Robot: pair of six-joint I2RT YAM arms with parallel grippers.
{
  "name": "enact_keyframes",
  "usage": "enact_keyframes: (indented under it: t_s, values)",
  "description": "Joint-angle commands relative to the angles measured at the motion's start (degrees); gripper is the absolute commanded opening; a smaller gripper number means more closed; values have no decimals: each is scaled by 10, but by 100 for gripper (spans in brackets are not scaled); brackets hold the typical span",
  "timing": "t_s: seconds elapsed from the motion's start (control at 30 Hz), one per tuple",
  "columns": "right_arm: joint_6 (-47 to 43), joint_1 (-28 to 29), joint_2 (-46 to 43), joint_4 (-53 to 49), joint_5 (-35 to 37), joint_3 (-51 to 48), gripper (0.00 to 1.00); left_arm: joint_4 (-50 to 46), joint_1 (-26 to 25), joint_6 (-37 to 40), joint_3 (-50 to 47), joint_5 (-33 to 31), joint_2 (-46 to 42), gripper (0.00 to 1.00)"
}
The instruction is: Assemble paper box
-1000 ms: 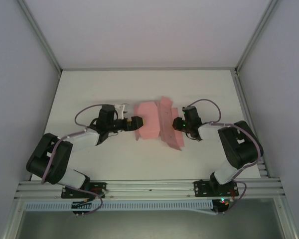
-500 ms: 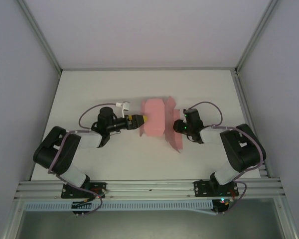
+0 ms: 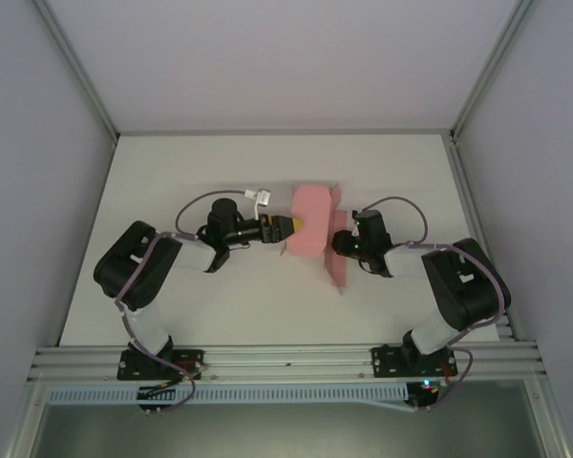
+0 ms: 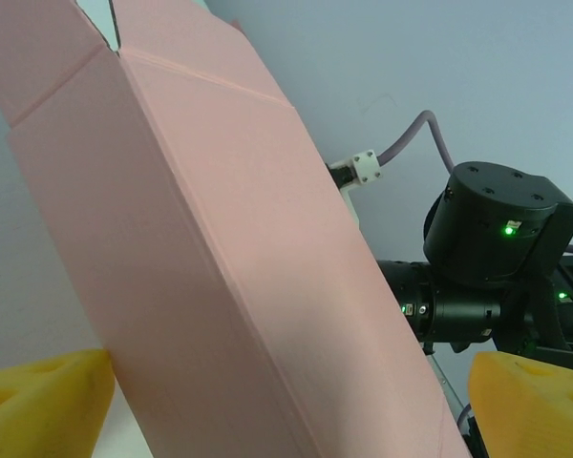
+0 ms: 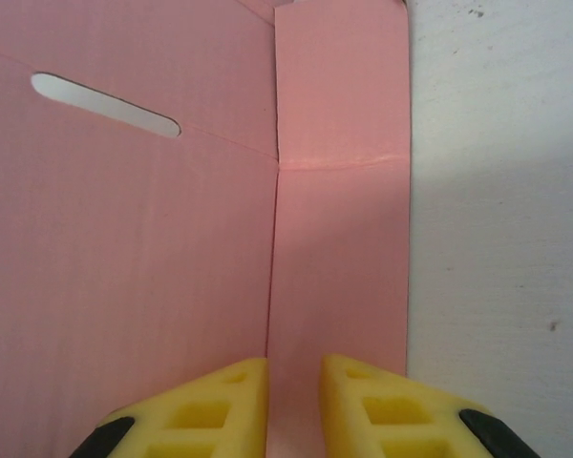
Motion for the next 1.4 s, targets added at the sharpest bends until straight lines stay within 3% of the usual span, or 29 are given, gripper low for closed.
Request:
enact_keyframes:
  t_s: [0.0,0.13,0.23,0.33,0.43,0.7,1.03,1.13,1.27,1.37]
  values:
    - [-4,5,26,-77,-26,-32,23,47,-10,0,25,28,8,95]
    - [-2,3,21,-41,-43,-41,23,31,-26,10,49,24,17,93]
    - [-7,3,18,-52,-36,-35,24,-101,-33,54,94,-1,19,85]
    - [-13,1,10,-70,-24,-32,24,-269,-40,123,127,-78,-4,77]
    - [-13,0,-1,-74,-16,-36,24,-370,-53,171,141,-143,-34,72]
    - [-13,-1,-26,-114,7,-24,30,-399,-64,161,128,-189,-97,56]
    - [-19,-1,-54,-145,20,-16,31,-479,-63,193,110,-261,-163,38]
    - [-20,-1,-59,-154,24,-13,31,-497,-63,201,107,-289,-182,27]
    - [-25,-1,-74,-171,25,1,36,-527,-63,214,111,-315,-194,2]
    - [-31,-1,-106,-198,24,23,44,-539,-63,230,113,-324,-206,0]
